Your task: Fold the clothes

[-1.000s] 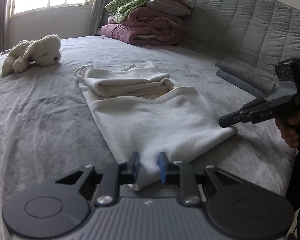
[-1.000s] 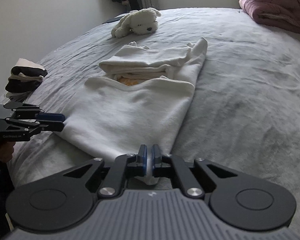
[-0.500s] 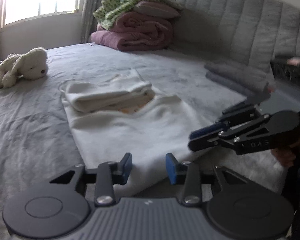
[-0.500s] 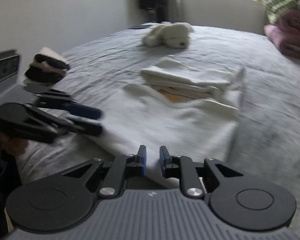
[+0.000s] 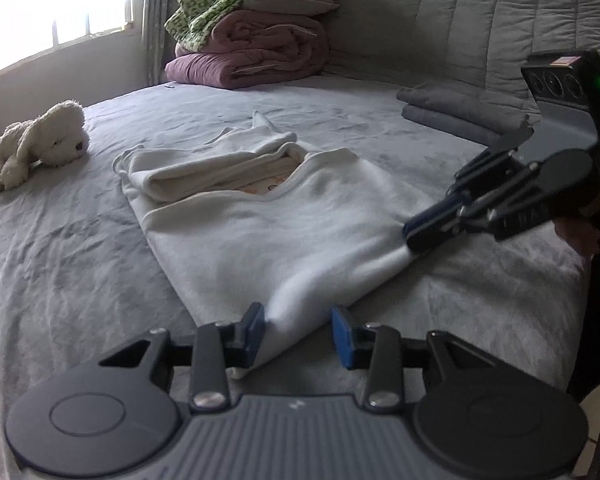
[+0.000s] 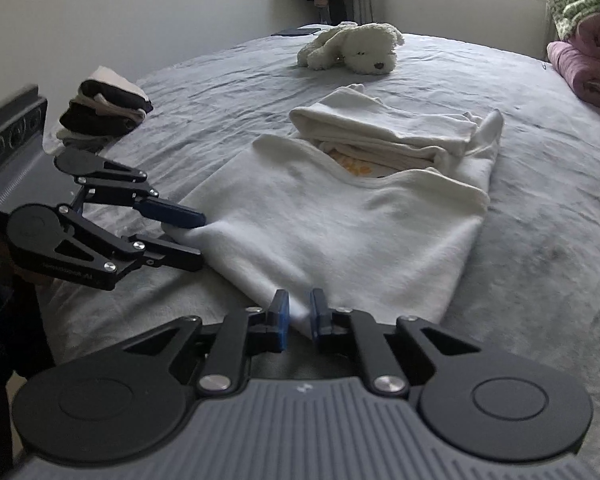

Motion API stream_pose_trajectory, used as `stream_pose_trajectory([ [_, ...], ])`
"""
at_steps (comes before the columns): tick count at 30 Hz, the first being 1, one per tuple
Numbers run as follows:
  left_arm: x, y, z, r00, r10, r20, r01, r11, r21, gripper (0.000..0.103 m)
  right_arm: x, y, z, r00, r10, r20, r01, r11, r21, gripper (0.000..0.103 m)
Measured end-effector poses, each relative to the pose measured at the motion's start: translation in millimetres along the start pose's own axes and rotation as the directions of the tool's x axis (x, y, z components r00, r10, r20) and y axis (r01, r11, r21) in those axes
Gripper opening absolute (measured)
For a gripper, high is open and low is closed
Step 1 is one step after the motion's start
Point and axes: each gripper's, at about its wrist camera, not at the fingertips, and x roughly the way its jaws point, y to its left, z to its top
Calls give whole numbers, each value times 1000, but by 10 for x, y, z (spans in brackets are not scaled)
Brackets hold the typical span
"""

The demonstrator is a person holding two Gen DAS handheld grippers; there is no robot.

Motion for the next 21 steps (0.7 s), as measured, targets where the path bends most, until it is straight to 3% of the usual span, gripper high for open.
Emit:
stream_pose_trajectory([
  [5, -16, 3, -11, 1000, -6, 1, 6, 1000, 4, 38, -131, -201, -69, 1000, -22, -4, 23, 999, 38, 12],
  [8, -9, -16, -2, 1000, 0, -3, 0, 1000, 17, 38, -169, -107, -107, 999, -37, 6, 37, 998, -42, 16],
  [10, -12, -9, 0, 1000, -2, -4, 2, 1000, 17, 38, -189, -40, -132, 999, -41, 12, 42, 994, -100, 29],
  [12, -18, -7, -3, 1000, -3, -4, 3, 1000, 22, 38, -198, -7, -156, 999, -45, 14, 47, 989, -139, 34],
  [16, -38, -21, -13, 1000, 4, -5, -3, 999, 37, 38, -186, 21, -198, 997, -81, 9, 81, 976, -201, 38],
  [18, -45, -25, -22, 1000, 7, -4, -7, 999, 46, 38, -154, 68, -234, 992, -128, 5, 125, 956, -264, 47],
  [21, -50, -25, -30, 1000, 9, -4, -9, 999, 45, 38, -96, 216, -351, 980, -196, 27, 189, 888, -419, 48],
])
